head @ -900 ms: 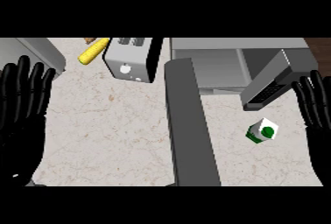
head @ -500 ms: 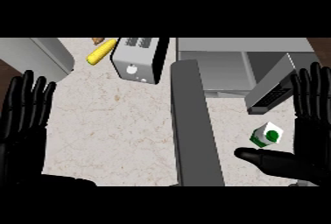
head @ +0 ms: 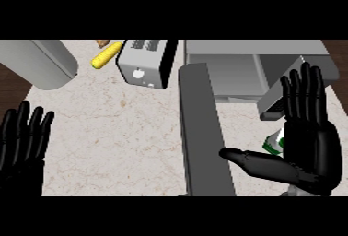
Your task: Pick up the milk, place it into the microwave and close the microwave
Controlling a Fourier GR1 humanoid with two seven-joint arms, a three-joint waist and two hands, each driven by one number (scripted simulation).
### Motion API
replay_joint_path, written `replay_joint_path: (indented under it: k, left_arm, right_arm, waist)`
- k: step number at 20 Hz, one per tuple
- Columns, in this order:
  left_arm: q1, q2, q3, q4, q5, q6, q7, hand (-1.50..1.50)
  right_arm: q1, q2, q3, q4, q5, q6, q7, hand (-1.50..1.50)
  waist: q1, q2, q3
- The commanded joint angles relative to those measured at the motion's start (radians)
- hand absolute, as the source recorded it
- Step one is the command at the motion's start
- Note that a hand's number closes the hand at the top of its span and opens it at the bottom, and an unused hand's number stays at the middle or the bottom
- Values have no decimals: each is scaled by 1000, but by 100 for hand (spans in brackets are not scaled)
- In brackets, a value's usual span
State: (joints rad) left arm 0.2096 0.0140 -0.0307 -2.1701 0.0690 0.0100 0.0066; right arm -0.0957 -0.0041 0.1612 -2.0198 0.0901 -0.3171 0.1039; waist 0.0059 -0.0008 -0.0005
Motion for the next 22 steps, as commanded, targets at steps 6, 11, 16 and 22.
replay_joint_path:
  k: [6, 11, 16, 22]
  left_arm:
    - [135, -4, 5, -4, 20, -70, -123, -150]
    - [190, -2, 19, -4, 39, -93, -152, -150]
    - [264, -13, 10, -44, 54, -129, -173, -150]
    - [308, -2, 45, -77, 100, -165, -167, -150]
  right_arm:
    - [59, 4, 16, 21, 99, -135, -16, -150]
    - [28, -1, -59, 72, 107, -153, -5, -150]
    - [40, -12, -114, 180, 12, -133, -80, -150]
    - [133, -35, -214, 271, -93, -82, -254, -150]
  waist:
    - [-3, 0, 0]
    - [-2, 0, 0]
    - [0, 0, 0]
    - [-1, 0, 1]
